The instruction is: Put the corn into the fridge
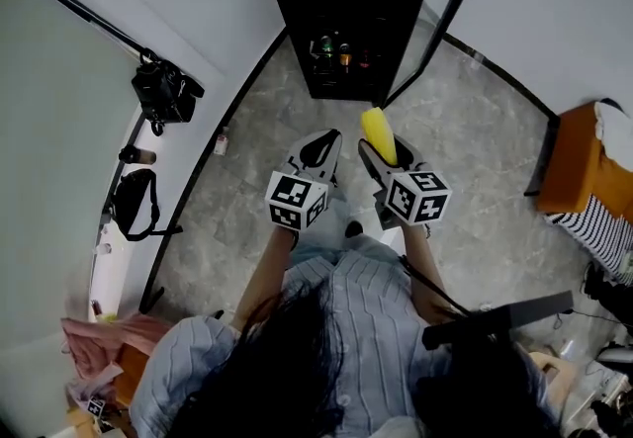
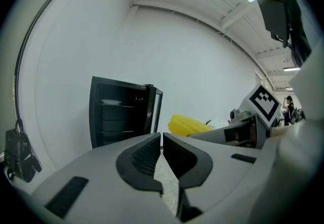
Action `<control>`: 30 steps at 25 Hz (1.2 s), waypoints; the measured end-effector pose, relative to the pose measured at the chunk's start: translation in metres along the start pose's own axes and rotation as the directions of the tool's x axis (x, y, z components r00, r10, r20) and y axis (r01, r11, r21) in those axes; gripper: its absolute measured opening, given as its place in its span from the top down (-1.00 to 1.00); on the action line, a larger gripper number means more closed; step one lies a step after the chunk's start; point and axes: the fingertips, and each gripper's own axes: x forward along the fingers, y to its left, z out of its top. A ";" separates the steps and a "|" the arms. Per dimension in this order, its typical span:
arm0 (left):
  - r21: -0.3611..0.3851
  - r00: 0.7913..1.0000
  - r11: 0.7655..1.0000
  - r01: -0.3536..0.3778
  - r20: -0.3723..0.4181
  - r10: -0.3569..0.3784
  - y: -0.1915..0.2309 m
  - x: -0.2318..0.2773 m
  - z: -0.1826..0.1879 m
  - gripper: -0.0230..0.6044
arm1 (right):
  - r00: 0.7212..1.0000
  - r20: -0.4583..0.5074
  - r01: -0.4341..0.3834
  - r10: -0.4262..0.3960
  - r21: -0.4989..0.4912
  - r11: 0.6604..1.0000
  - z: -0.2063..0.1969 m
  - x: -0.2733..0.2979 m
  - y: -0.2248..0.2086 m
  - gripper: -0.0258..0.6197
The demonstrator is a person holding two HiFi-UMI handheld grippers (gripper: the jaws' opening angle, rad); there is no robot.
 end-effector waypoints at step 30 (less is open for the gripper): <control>-0.082 0.998 0.995 0.057 0.009 -0.056 0.186 0.112 0.036 0.90 | 0.995 -0.089 0.044 -0.037 0.080 0.996 0.061 0.219 -0.039 0.12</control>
